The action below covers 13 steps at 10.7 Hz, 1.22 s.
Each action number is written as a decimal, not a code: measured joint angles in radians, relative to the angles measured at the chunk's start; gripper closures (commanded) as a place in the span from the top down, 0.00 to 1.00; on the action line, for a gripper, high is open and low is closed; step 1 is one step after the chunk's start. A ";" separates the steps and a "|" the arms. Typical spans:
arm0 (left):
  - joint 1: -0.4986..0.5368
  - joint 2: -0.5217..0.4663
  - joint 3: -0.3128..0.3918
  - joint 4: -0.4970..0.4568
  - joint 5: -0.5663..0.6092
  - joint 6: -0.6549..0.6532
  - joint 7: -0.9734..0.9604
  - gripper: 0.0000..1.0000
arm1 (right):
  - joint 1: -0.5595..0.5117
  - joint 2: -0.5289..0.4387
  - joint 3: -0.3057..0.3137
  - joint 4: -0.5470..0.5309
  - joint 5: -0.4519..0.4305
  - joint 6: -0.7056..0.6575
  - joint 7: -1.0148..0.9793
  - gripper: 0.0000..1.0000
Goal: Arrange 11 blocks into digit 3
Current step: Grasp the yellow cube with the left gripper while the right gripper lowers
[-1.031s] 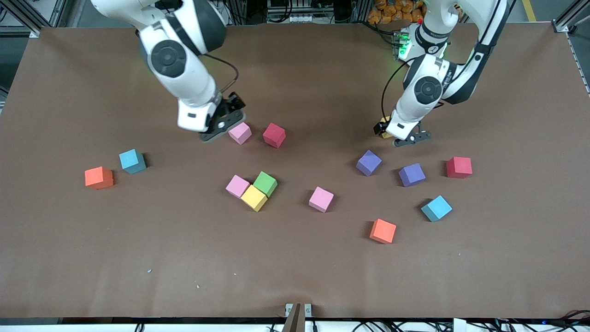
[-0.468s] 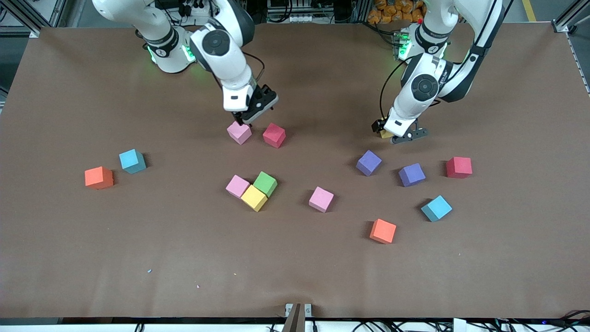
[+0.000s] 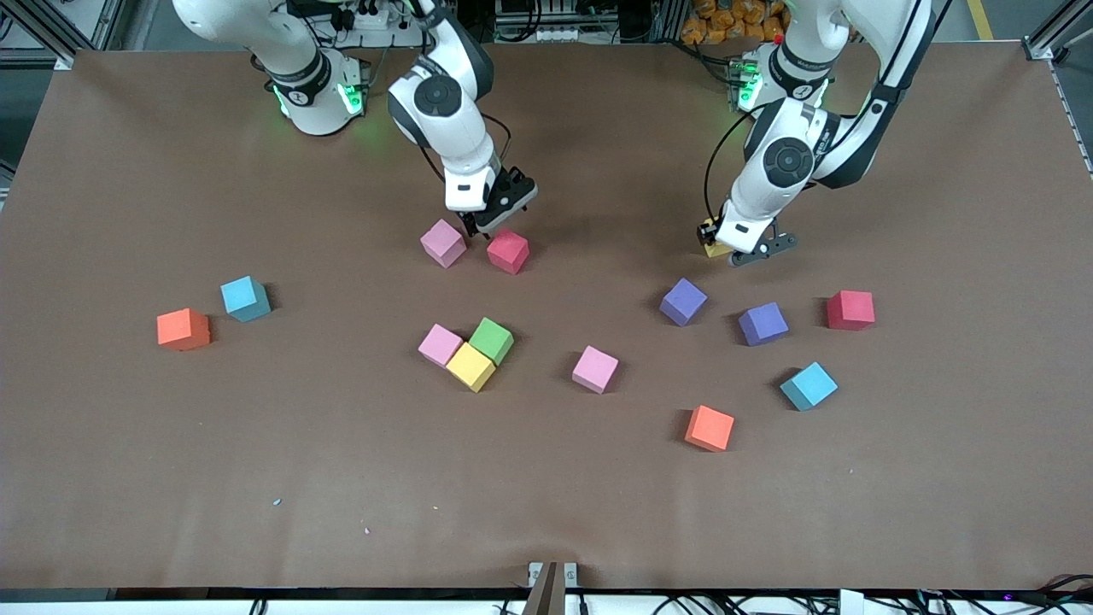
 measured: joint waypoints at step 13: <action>-0.190 0.181 -0.131 0.378 0.003 -0.189 -0.096 0.00 | 0.000 0.101 -0.014 0.070 -0.095 0.074 -0.033 1.00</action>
